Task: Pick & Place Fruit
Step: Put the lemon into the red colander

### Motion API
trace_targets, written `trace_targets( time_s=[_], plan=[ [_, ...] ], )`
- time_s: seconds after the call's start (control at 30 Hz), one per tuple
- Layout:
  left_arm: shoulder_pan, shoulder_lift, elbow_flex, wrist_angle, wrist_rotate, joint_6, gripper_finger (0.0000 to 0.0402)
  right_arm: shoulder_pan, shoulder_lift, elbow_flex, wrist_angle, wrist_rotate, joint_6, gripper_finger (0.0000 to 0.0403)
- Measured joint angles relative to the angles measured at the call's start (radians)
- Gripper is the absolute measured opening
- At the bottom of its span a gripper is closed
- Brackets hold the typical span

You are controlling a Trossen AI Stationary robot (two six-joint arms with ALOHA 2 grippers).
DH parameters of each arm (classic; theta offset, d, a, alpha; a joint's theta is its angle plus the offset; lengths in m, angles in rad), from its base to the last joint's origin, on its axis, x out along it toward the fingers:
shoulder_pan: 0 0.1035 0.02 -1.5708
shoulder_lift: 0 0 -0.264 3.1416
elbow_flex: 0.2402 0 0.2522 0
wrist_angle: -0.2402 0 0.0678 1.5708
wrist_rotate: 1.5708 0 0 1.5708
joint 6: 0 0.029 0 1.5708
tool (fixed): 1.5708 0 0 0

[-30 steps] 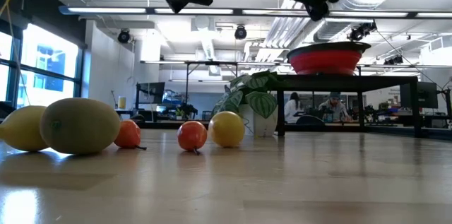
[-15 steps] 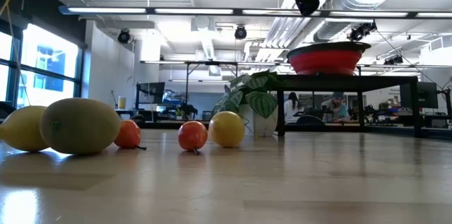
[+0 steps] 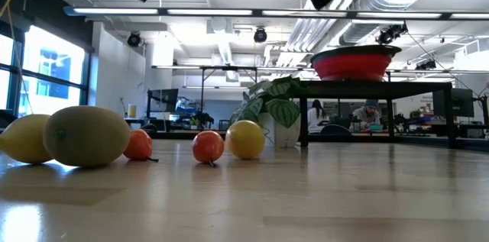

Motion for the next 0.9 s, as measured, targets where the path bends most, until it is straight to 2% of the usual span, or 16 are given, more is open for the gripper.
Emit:
trace_targets(
  time_s=[0.13, 0.33, 0.5, 0.7, 0.9],
  plan=[
    [0.000, -0.101, -0.088, 0.082, -0.001, 0.008, 0.0099, 0.029, 0.063, 0.089, -0.086, 0.005, -0.047, 0.0003],
    [0.000, -0.251, -0.182, 0.123, -0.003, 0.012, 0.0099, 0.052, 0.179, 0.205, -0.173, 0.078, -0.139, 0.0003],
    [0.000, -0.379, -0.245, 0.129, -0.003, 0.011, 0.0099, 0.051, 0.288, 0.284, -0.235, 0.080, -0.160, 0.0003],
    [0.000, -0.511, -0.299, 0.132, -0.003, 0.007, 0.0099, 0.064, 0.408, 0.372, -0.334, 0.079, -0.209, 0.0003],
    [0.000, -0.592, -0.313, 0.127, -0.003, -0.019, 0.0099, 0.086, 0.470, 0.396, -0.328, 0.070, -0.332, 0.0003]
  ],
)
